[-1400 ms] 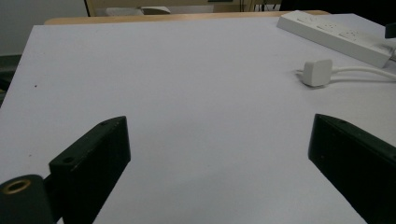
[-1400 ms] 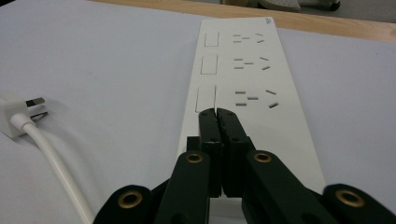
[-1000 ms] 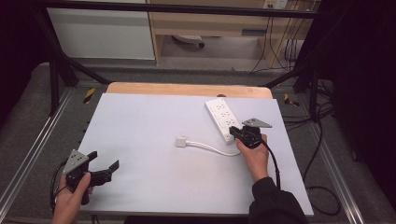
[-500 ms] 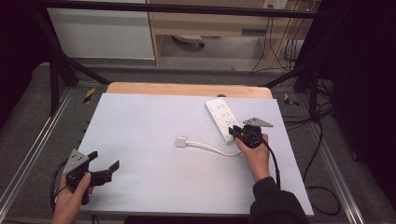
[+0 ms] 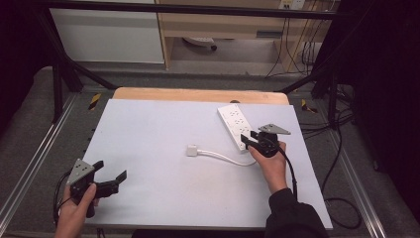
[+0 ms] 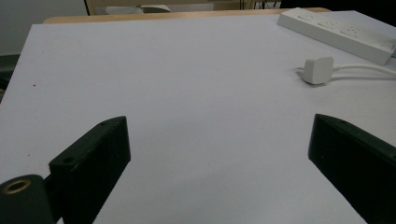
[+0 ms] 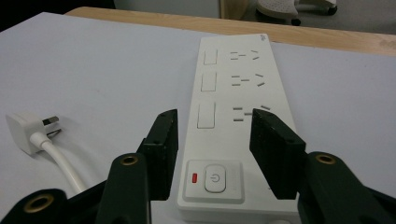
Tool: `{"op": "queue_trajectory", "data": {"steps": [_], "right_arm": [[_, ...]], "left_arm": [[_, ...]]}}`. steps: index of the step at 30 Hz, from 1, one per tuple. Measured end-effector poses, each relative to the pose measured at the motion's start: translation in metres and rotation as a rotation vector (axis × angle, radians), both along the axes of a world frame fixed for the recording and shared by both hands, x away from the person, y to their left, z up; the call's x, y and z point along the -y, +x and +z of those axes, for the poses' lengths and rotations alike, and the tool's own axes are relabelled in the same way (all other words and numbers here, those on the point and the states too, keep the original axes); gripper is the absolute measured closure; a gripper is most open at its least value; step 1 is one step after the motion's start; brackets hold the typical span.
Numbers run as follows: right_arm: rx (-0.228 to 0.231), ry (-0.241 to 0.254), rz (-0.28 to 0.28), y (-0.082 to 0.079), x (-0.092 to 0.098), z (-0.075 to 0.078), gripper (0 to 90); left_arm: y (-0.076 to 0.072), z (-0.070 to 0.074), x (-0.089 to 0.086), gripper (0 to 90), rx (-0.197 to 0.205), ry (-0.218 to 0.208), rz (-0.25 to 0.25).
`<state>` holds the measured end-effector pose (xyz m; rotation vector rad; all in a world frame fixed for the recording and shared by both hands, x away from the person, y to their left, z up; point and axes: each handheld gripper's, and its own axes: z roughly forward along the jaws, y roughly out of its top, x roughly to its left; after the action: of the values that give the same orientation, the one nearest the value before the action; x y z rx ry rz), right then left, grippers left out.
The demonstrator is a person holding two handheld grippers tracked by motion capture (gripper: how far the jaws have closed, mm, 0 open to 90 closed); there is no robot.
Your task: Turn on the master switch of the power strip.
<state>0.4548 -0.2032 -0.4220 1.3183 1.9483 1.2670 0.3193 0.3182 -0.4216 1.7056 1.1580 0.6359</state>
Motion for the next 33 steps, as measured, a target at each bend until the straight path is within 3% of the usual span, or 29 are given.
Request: {"op": "queue_trajectory", "data": {"steps": [14,27,33], "right_arm": [[-0.011,0.006,-0.015,0.0,-0.001,0.007,32.2],[-0.018,0.008,-0.019,-0.001,0.001,0.016,22.0],[-0.022,0.008,-0.014,-0.004,-0.001,0.022,13.2]], "left_arm": [[0.0,0.0,0.0,5.7,0.0,0.001,0.001],[-0.001,0.001,-0.001,5.6,0.002,-0.001,-0.001],[-0.001,0.001,-0.001,5.6,0.003,-0.001,-0.002]]}}
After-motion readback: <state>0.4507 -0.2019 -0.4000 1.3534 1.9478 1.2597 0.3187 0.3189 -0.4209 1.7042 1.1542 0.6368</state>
